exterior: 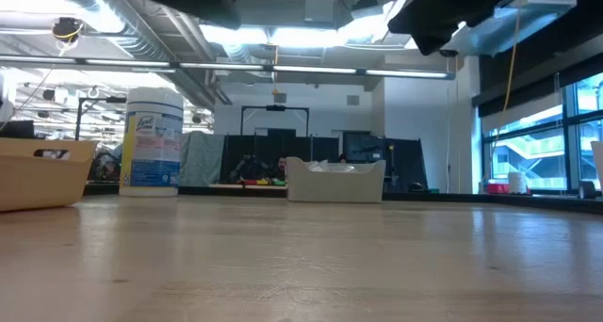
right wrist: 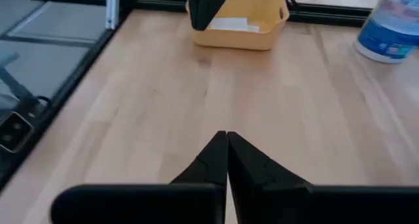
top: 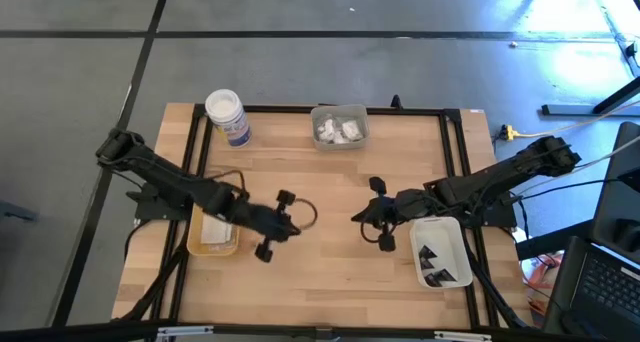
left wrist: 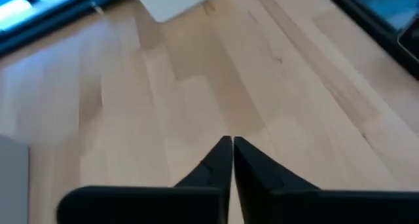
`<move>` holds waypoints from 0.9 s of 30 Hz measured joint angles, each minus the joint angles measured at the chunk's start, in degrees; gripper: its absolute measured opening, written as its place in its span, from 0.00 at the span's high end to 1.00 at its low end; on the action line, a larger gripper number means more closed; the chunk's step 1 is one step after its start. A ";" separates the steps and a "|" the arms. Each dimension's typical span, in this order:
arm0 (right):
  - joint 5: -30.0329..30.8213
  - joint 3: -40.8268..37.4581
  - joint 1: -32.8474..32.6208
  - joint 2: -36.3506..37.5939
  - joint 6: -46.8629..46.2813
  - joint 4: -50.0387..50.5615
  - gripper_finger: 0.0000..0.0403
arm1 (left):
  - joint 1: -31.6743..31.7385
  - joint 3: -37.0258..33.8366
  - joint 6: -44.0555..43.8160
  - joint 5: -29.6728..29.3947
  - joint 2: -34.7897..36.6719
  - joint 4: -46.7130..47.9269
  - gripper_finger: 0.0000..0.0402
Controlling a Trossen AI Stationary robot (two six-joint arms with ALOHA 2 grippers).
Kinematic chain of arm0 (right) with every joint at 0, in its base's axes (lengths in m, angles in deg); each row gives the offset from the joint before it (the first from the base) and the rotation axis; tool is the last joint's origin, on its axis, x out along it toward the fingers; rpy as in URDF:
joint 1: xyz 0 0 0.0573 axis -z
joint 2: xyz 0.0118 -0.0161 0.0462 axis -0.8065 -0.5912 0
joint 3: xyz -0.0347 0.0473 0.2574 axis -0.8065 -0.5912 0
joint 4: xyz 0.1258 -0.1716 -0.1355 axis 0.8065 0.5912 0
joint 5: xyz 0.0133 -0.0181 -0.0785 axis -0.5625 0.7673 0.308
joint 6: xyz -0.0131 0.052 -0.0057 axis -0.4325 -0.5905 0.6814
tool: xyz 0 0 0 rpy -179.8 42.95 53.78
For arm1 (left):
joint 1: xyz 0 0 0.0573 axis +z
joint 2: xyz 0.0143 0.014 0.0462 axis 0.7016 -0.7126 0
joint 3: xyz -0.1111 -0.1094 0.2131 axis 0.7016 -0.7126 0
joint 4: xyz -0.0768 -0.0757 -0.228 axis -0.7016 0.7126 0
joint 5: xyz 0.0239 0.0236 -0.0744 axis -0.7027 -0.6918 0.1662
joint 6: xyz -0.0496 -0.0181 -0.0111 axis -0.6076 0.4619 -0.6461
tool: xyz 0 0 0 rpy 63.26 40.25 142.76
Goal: Pick & Place Travel size toiletries
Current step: Return to Home Position
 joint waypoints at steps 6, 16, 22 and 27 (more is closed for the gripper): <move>-0.26 -2.62 3.12 3.65 1.46 1.53 0.99 | 6.03 -13.37 0.19 2.51 10.05 -12.00 0.99; -0.24 -16.22 5.19 22.29 -1.99 -4.12 0.99 | 8.91 -31.30 -3.16 -2.99 36.83 -18.19 0.99; 0.80 -22.42 5.16 31.20 -2.61 -4.59 1.00 | 8.86 -36.16 -2.70 -4.47 49.70 -17.24 0.99; 1.59 -25.18 5.08 35.76 -2.75 -4.74 1.00 | 8.86 -40.14 -3.12 -6.08 60.34 -14.65 0.99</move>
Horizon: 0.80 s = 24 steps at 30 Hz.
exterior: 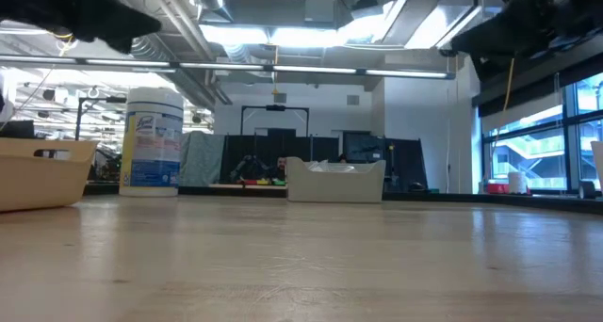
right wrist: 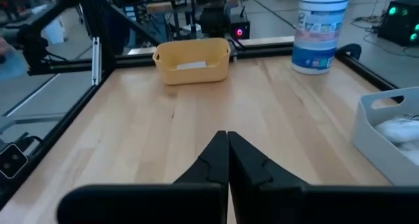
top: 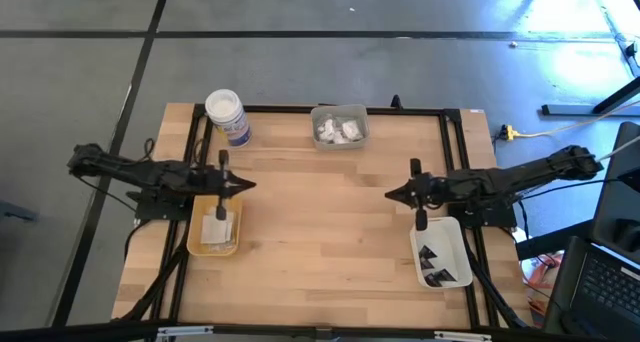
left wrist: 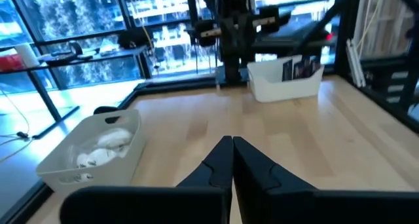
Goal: Pick & Place Travel size toiletries
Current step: Return to Home Position
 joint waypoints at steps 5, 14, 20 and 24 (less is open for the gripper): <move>0.16 -1.21 0.00 4.33 1.42 -0.03 1.00 | -0.02 -2.47 -1.86 -0.02 9.04 5.06 0.99; -0.34 -5.89 0.11 10.54 3.07 -1.84 1.00 | -0.04 -3.34 -1.88 3.11 19.02 10.83 0.99; -5.31 -8.24 2.42 10.70 4.27 -7.44 1.00 | -0.04 -3.43 -1.13 0.41 18.22 11.97 0.99; -9.40 -8.26 5.30 10.68 4.74 -6.36 1.00 | -0.04 -3.40 -1.10 -1.43 18.19 11.76 0.97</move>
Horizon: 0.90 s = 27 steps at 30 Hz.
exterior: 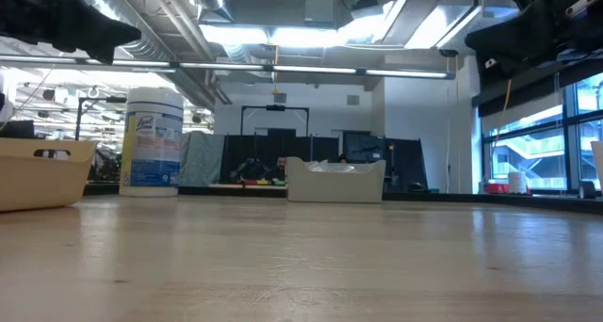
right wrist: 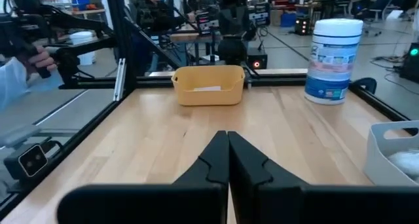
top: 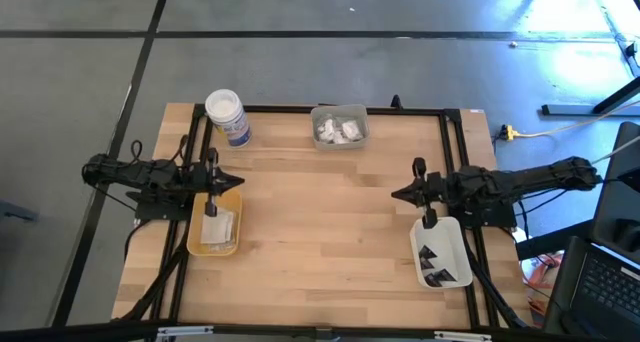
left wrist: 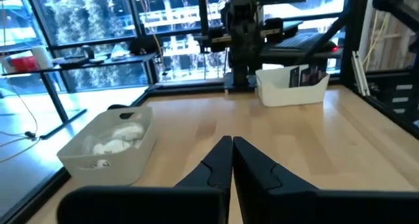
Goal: Pick & Place Travel size toiletries
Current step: Return to Home Position
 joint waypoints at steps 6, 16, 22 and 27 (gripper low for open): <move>-1.50 0.01 2.01 1.60 1.39 7.19 1.00 | 0.00 0.00 -1.75 0.01 0.00 0.15 0.98; -1.50 0.00 2.33 10.70 2.86 15.29 1.00 | 0.00 0.00 -7.86 -8.62 -0.02 -0.75 0.97; -0.14 -2.34 2.31 19.24 3.59 20.85 1.00 | 0.03 0.00 -9.96 -14.78 -0.04 -0.37 0.98; 1.45 -5.27 2.36 23.72 1.37 20.66 0.98 | 0.02 0.00 -10.04 -14.55 -0.04 -0.12 0.98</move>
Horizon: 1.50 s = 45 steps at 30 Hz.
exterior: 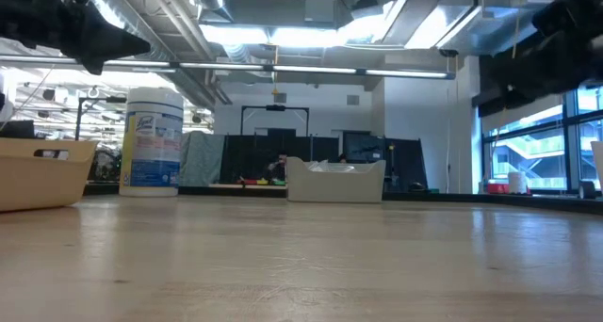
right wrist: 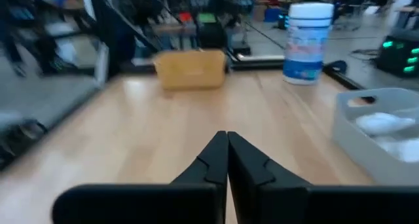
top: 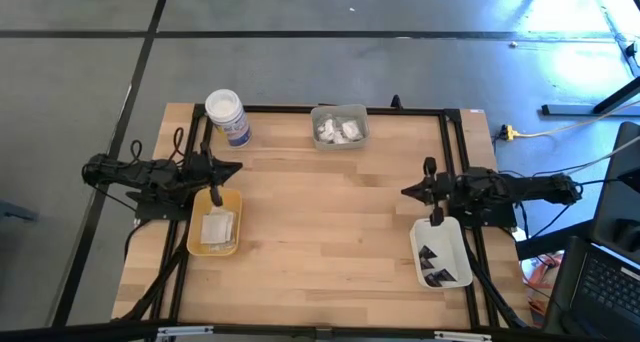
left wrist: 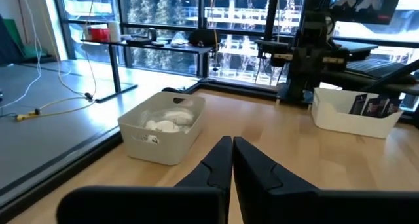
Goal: Pick & Place Travel size toiletries
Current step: Return to Home Position
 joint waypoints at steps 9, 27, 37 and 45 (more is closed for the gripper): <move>-1.41 0.09 -0.16 -0.46 -4.72 0.13 0.89 | 0.00 0.00 0.00 0.04 0.00 0.28 0.97; -1.43 0.09 -0.16 -0.46 -4.90 0.24 0.79 | 0.00 0.00 0.00 0.09 0.00 0.28 0.98; -1.43 0.11 -0.16 -0.46 -4.90 0.24 0.75 | 0.00 0.02 0.00 0.11 0.00 0.28 0.97; -1.43 0.11 -0.16 -0.46 -4.90 0.24 0.71 | -0.02 0.02 0.00 0.11 0.00 0.28 0.98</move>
